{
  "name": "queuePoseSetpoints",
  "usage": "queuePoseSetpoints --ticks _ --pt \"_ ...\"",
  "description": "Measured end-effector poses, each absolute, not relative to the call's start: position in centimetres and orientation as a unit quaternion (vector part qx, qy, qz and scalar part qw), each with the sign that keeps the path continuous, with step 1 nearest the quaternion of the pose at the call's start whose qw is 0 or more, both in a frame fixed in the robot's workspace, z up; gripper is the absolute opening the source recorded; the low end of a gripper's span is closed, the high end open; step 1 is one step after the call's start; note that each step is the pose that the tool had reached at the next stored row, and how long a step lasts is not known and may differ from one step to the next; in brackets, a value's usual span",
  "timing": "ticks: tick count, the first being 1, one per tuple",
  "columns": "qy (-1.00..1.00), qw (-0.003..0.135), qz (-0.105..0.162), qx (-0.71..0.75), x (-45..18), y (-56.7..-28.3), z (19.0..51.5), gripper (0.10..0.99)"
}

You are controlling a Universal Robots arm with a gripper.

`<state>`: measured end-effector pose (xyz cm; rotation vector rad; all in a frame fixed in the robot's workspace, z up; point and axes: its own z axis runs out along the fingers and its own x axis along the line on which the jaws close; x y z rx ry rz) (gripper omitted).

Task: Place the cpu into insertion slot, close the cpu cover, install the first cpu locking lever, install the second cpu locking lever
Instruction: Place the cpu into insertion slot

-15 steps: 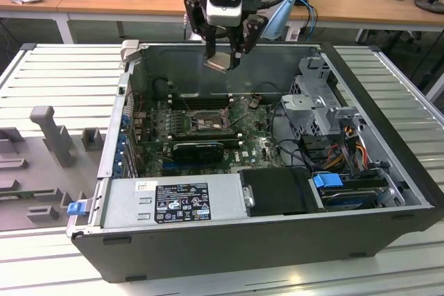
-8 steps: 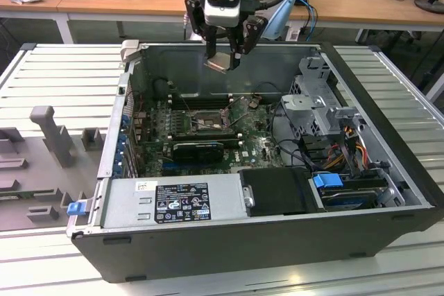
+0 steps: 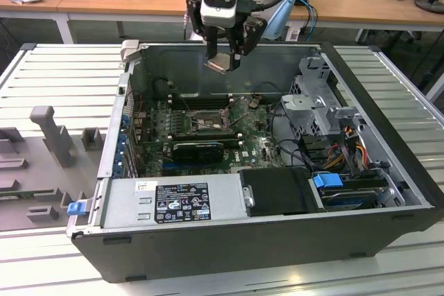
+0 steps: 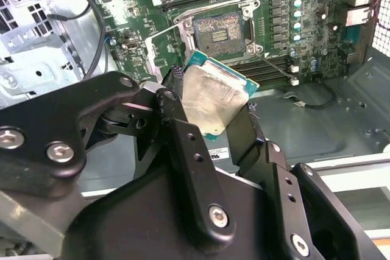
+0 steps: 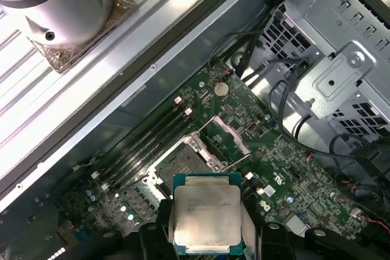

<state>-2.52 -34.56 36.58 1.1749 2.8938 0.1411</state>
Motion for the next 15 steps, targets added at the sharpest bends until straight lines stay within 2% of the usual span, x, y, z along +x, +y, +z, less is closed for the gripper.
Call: queuePoseSetpoints --ticks 7,15 --pt "0.893 0.011 0.044 0.448 -2.52 -34.56 36.4 0.529" --pt "0.883 0.012 0.044 0.466 -2.52 -34.56 36.09 0.529"
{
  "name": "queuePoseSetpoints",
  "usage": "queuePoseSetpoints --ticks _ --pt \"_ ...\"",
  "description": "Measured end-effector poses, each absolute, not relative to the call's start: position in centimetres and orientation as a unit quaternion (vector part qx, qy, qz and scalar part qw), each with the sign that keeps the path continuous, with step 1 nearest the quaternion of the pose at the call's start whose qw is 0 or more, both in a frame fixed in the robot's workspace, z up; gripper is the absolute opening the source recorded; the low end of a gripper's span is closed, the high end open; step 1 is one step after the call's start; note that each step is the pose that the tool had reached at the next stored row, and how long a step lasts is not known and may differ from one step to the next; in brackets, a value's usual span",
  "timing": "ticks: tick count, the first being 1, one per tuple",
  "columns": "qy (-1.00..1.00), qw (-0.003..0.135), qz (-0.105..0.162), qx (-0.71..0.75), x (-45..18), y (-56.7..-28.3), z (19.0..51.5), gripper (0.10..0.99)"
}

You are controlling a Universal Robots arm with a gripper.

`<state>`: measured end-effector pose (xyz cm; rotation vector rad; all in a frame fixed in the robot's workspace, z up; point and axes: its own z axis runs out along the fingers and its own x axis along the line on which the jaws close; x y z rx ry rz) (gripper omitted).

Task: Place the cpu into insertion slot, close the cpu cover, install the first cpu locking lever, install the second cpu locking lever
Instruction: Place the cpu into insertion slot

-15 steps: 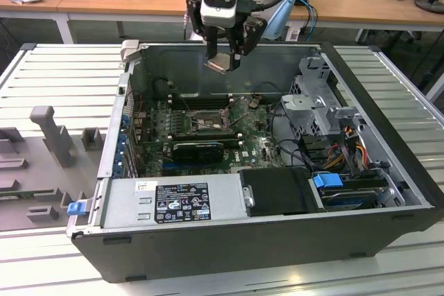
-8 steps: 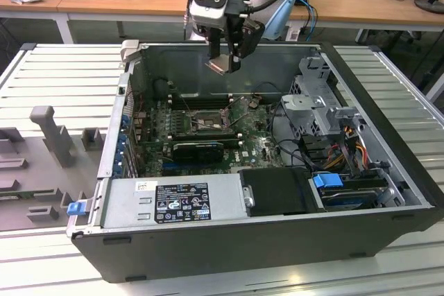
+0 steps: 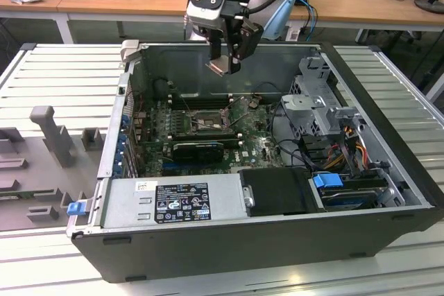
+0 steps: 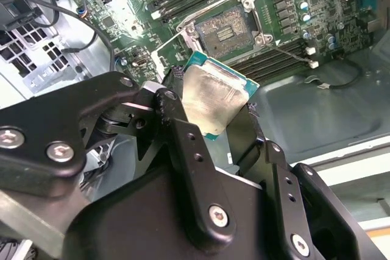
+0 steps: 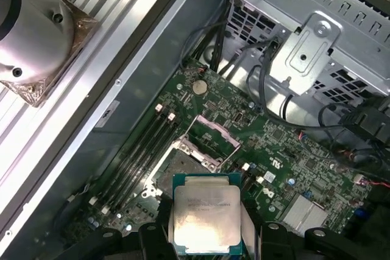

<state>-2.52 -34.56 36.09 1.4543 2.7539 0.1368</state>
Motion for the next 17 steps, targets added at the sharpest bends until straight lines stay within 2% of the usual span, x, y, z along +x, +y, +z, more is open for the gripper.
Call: queuePoseSetpoints --ticks 17 --pt "0.873 0.013 0.044 0.486 -2.52 -34.56 35.52 0.529"
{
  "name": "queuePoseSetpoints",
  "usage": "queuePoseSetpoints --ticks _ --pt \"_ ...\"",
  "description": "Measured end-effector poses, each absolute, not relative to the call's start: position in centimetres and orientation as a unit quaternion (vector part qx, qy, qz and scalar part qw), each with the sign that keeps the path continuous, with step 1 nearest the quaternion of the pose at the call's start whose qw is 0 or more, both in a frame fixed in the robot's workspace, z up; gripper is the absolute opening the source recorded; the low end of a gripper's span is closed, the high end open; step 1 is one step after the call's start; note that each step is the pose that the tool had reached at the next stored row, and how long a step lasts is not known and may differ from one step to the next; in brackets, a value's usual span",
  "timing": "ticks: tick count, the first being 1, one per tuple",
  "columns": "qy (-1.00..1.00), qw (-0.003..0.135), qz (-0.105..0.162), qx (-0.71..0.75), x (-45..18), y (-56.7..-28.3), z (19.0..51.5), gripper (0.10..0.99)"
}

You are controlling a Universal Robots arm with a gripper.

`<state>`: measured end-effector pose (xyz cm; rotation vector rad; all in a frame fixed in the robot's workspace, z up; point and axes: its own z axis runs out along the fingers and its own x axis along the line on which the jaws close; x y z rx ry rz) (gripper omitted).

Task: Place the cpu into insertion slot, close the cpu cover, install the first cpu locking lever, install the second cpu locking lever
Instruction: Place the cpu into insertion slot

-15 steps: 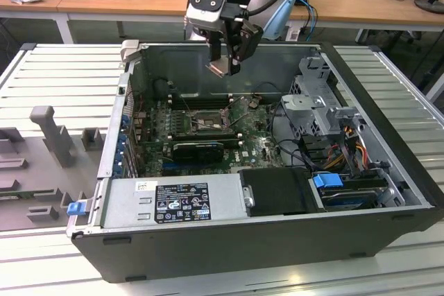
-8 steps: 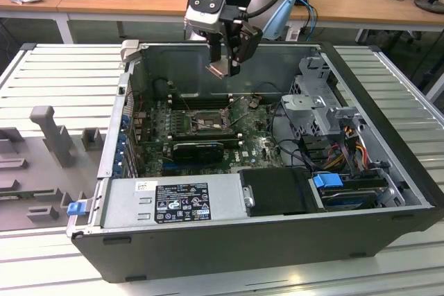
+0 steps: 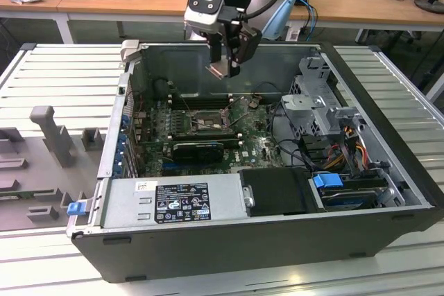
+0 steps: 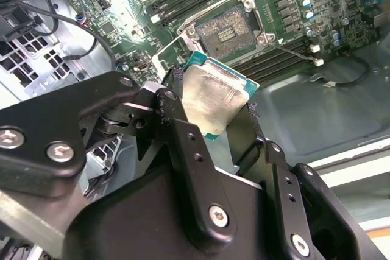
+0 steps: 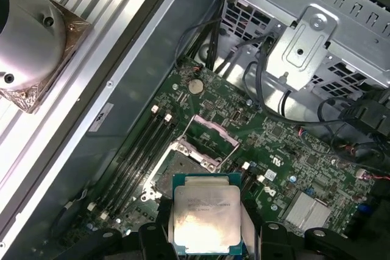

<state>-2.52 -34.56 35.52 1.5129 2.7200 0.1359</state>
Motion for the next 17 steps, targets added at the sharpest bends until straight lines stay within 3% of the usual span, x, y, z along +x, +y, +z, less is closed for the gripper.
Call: queuePoseSetpoints --ticks 17 --pt "0.86 0.014 0.043 0.508 -2.52 -34.56 35.12 0.529"
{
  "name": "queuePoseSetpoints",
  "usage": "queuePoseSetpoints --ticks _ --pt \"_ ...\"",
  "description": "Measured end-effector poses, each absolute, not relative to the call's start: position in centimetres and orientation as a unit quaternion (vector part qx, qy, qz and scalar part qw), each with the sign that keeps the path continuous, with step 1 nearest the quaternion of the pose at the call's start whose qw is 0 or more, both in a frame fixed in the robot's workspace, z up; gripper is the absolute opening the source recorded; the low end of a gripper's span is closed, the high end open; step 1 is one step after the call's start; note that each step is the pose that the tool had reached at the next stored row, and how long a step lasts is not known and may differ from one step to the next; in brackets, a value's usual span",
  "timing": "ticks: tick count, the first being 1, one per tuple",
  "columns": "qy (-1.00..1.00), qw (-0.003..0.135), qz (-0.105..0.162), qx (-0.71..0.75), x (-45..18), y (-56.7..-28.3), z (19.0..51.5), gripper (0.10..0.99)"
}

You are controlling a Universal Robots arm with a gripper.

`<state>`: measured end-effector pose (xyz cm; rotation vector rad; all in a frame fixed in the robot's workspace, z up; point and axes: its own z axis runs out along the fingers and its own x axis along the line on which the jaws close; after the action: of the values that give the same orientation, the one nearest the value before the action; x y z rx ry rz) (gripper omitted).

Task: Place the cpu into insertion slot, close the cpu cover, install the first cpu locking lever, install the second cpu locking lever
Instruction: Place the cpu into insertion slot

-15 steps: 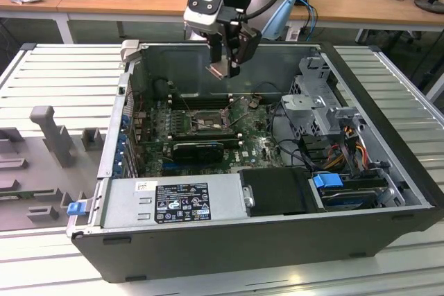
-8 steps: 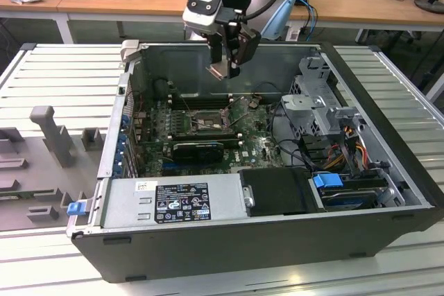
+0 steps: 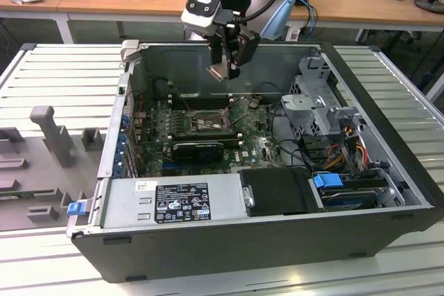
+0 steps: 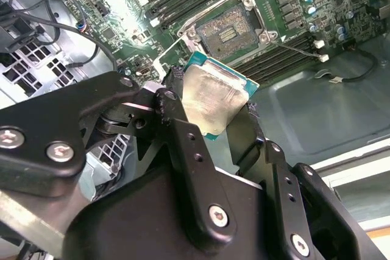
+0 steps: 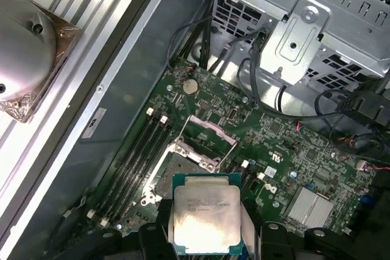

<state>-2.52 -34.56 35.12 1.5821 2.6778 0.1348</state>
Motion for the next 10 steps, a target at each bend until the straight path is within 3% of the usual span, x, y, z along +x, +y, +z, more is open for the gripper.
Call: queuePoseSetpoints --ticks 10 --pt "0.853 0.015 0.043 0.52 -2.52 -34.56 34.93 0.529"
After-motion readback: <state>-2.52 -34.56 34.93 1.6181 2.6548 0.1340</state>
